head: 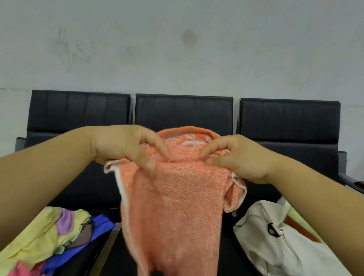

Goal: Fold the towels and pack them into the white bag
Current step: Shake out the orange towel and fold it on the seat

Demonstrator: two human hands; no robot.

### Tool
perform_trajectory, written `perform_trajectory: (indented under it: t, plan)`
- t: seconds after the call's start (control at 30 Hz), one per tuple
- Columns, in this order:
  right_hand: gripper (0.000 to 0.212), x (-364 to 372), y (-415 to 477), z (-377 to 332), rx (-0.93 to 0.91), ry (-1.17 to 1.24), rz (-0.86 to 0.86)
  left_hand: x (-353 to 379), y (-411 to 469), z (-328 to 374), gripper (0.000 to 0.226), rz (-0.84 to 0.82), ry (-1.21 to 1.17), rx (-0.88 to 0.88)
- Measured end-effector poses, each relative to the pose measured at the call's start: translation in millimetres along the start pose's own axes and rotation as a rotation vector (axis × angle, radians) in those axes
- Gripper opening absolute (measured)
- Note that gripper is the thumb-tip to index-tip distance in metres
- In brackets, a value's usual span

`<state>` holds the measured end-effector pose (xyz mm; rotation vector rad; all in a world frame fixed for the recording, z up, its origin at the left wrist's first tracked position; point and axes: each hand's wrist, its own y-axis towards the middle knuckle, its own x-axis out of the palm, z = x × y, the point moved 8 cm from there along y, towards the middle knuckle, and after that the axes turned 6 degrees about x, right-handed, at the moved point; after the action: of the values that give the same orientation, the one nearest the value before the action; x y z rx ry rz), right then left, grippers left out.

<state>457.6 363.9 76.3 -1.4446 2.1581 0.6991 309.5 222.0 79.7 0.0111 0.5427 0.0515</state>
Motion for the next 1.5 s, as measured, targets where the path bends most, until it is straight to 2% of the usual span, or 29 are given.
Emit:
perform_trajectory:
  t: [0.1,0.27,0.37,0.43,0.53,0.7,0.83,0.93,1.07,1.13,1.23,1.3,1.4,1.5]
  plan:
    - [0.012,-1,22,17,0.04,-0.035,-0.067,-4,19,-18,0.038,-0.16,0.204,-0.104]
    - [0.022,0,66,48,0.118,-0.042,-0.197,-48,62,-31,0.042,-0.065,0.555,-0.091]
    - [0.031,-8,102,58,0.121,-0.342,-0.199,-77,88,-44,0.044,0.011,0.741,-0.082]
    - [0.036,-19,129,62,0.112,-0.498,-0.14,-96,104,-51,0.046,0.07,0.845,-0.066]
    - [0.035,-42,164,58,0.064,-0.576,0.035,-130,121,-50,0.051,0.22,0.92,-0.01]
    - [0.04,-82,191,28,-0.113,-0.721,0.368,-159,127,-8,0.048,0.482,1.135,0.21]
    - [0.042,-79,167,22,-0.181,-0.787,0.42,-137,110,-6,0.05,0.473,1.223,0.259]
    - [0.037,-43,134,51,-0.121,-0.717,0.276,-99,92,-42,0.051,0.37,1.096,0.209]
    - [0.041,28,92,134,0.132,-0.481,-0.101,-32,76,-129,0.051,0.151,0.686,0.069]
    - [0.041,62,70,175,0.215,-0.35,-0.196,4,69,-178,0.047,0.067,0.505,-0.017]
    - [0.036,105,45,235,0.316,-0.159,-0.25,54,60,-244,0.05,-0.018,0.272,-0.097]
    - [0.034,130,29,273,0.417,-0.01,-0.277,75,53,-279,0.054,-0.006,0.149,-0.115]
    - [0.03,144,17,312,0.503,0.101,-0.217,87,51,-319,0.059,0.042,-0.006,-0.164]
    - [0.026,147,22,338,0.54,0.142,-0.131,83,59,-347,0.07,0.116,-0.018,-0.222]
